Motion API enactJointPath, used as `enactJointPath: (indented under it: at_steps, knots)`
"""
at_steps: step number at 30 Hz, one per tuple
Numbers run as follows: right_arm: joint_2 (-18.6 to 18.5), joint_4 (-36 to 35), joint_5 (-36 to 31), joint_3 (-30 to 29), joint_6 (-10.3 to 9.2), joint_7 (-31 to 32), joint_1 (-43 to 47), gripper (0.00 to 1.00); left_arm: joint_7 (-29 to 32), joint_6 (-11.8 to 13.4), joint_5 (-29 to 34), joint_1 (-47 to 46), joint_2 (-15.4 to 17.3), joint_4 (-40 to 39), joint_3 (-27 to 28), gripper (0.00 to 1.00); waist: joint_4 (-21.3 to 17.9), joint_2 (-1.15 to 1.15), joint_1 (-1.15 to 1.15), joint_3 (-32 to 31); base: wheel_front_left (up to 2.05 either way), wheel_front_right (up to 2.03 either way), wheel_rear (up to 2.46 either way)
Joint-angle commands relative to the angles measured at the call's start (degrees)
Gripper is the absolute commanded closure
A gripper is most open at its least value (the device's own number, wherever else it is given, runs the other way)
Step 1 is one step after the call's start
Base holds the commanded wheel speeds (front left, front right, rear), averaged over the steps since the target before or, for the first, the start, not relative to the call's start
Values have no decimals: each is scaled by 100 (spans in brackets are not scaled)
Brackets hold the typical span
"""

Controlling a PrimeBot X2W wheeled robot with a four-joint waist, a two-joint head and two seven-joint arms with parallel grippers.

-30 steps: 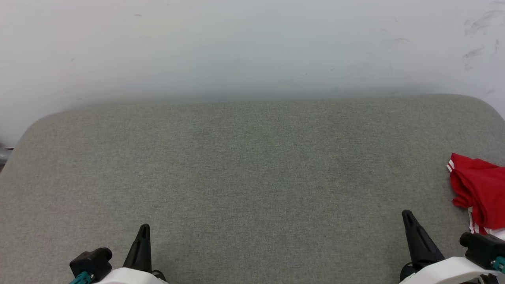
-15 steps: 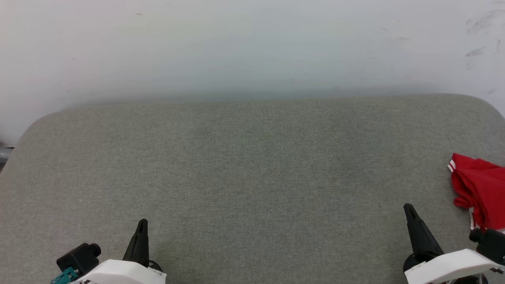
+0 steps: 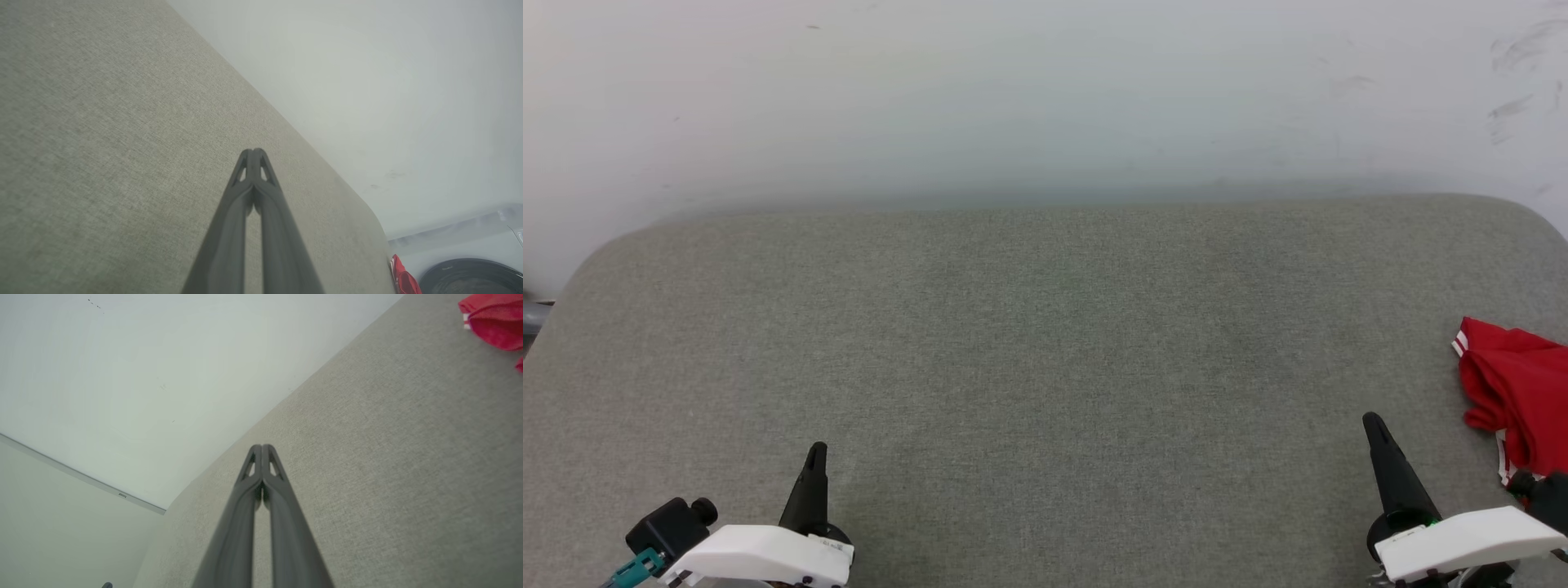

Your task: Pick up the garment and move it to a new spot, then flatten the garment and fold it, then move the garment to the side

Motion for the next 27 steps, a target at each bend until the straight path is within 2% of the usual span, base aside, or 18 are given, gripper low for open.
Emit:
enactJointPath:
  at_steps: [1,27]
  knots:
    - [-48,-31,161,-11,-1,23,-182,100,35,-41,-143,-154,12,-51,45,100,1,0,0,1,0,0,0]
    - [-53,276,1834,-93,-2,187,-447,100,468,-192,-1714,-372,-90,39,274,100,32,0,-1,25,0,0,0]
